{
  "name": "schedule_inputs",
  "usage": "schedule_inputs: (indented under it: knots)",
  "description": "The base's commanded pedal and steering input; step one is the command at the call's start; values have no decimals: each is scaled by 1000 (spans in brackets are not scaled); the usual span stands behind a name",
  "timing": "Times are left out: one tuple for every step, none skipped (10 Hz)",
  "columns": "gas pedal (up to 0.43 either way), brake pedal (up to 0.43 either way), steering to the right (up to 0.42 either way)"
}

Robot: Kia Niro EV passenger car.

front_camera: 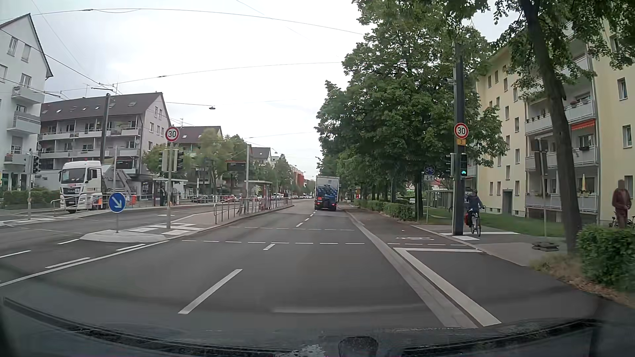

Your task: Follow the waypoints while adhering to traffic rules and regulations

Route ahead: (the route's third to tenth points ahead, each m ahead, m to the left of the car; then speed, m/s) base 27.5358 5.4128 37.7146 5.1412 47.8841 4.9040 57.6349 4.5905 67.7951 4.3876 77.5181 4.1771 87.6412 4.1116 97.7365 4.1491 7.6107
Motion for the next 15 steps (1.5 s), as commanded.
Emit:
schedule_inputs:
  knots:
    - [39,0,4]
    - [39,0,4]
    - [39,0,4]
    - [39,0,3]
    - [39,0,1]
    - [39,0,1]
    - [39,0,1]
    - [39,0,1]
    - [39,0,1]
    - [39,0,1]
    - [39,0,1]
    - [39,0,1]
    - [39,0,1]
    - [39,0,1]
    - [39,0,1]
